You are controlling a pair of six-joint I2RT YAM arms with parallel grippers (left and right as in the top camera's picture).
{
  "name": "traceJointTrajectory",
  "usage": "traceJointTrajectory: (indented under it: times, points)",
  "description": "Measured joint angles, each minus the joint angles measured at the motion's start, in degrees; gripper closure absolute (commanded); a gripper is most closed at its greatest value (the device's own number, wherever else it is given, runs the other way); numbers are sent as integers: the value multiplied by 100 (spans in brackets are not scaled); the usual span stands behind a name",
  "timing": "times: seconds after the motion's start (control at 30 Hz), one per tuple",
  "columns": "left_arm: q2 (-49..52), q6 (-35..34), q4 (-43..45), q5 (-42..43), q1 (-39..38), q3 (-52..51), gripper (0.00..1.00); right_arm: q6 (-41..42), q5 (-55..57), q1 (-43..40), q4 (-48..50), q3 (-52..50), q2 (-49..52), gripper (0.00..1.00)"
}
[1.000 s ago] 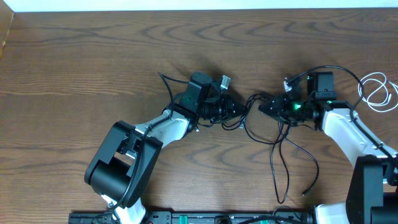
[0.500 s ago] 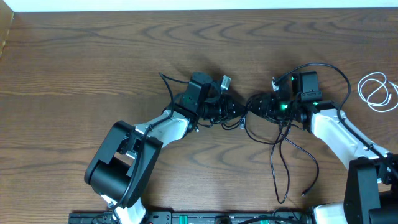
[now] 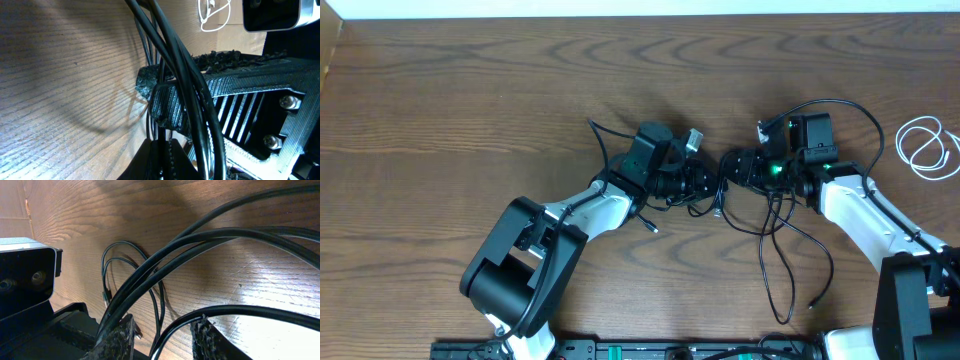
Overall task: Untangle cables
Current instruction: 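Hold the black cables with both grippers close together at center, then pull both grippers apart to spread the black cable loops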
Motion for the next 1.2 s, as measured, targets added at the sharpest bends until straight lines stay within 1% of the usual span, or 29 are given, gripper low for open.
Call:
traceJointTrajectory:
  times: [0.1, 0.13, 0.17, 0.23, 0.27, 0.3, 0.33, 0.4, 0.43, 0.6, 0.63, 0.7, 1.03, 1.07, 1.13, 1.2]
  points:
    - [0, 0, -2, 0, 0, 0, 92, 2, 2, 0, -2, 0, 0, 73]
    - [0, 0, 0, 0, 0, 0, 91, 17, 9, 0, -4, 0, 0, 78]
    - [0, 0, 0, 0, 0, 0, 91, 13, 11, 0, -4, 0, 0, 80]
    - [0, 2, 0, 0, 0, 0, 83, 28, 33, 0, -15, 0, 0, 89]
    - [0, 4, 0, 2, 0, 0, 78, 15, 42, 0, -20, 0, 0, 96]
    - [0, -2, -2, 4, 0, 0, 73, 4, 46, 0, -17, 0, 0, 99]
    - [0, -2, -7, 15, 0, 0, 68, 15, 50, 0, -22, 0, 0, 99]
    - [0, -13, -9, 20, 0, 0, 64, 39, 68, 2, -31, -2, 0, 99]
    - [0, 0, -4, 22, 0, 0, 59, 42, 74, 2, -33, -2, 0, 99]
    - [0, 37, -9, 20, 0, 0, 44, 42, 151, 2, -76, -2, 0, 99]
    - [0, 66, -7, 20, 0, 0, 40, 42, 170, 2, -83, -2, 0, 99]
    - [0, 105, -9, 17, 0, 0, 37, 42, 184, 2, -90, -2, 0, 99]
    - [0, 199, -11, 22, 114, 0, 37, 7, 330, 2, -254, -2, 0, 99]
    - [0, 199, -20, 24, 179, 0, 40, 0, 345, 2, -282, -2, 0, 99]
    - [0, 216, -63, 31, 304, 0, 54, -4, 365, 2, -334, -2, 0, 99]
    - [0, 352, -173, 37, 450, 0, 56, -9, 385, 2, -437, 0, 0, 99]
